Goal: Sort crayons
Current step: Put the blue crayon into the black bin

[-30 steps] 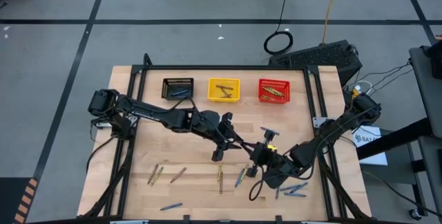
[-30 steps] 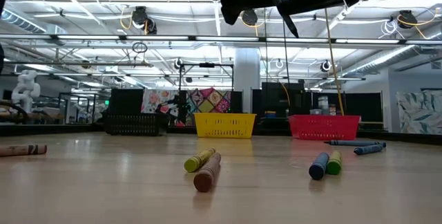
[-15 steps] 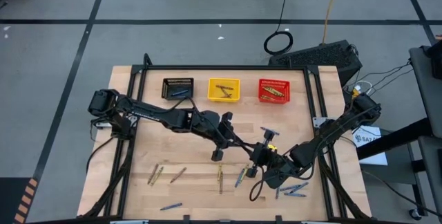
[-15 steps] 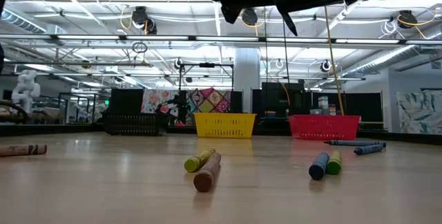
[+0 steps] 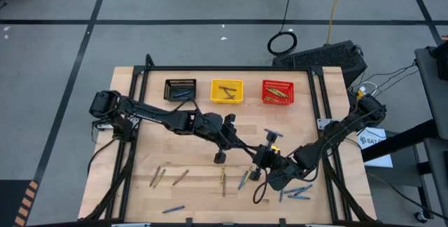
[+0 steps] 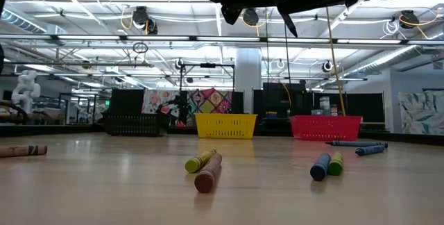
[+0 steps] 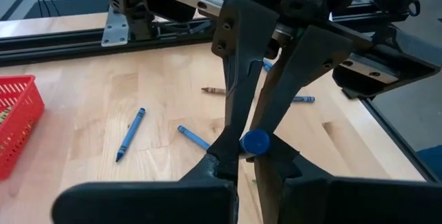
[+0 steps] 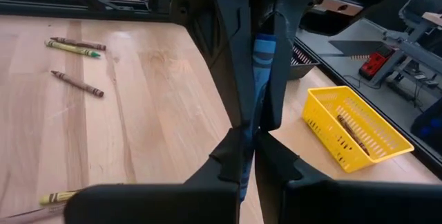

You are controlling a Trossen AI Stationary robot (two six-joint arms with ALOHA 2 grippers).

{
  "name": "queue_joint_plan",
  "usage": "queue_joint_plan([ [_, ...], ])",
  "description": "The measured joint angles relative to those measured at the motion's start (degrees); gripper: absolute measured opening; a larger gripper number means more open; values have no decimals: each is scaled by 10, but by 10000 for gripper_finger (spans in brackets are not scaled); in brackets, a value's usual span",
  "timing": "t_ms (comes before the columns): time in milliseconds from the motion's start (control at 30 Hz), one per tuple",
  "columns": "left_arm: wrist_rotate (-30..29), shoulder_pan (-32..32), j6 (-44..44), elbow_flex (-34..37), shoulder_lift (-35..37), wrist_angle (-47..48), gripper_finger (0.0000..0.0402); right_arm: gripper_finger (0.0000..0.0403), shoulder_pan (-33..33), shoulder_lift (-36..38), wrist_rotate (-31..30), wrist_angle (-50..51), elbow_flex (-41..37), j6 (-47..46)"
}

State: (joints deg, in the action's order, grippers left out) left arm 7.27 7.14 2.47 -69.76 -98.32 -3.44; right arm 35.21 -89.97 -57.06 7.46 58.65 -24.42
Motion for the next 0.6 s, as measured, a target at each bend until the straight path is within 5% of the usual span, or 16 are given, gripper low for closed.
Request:
queue_joint_plan([
  [367,0,-1,-2,0,0,0,17,82,-3,0,3,0,0,18],
  [600,-30,-13,-4,0,0,80,17,112,-3,0,3,1,0,17],
])
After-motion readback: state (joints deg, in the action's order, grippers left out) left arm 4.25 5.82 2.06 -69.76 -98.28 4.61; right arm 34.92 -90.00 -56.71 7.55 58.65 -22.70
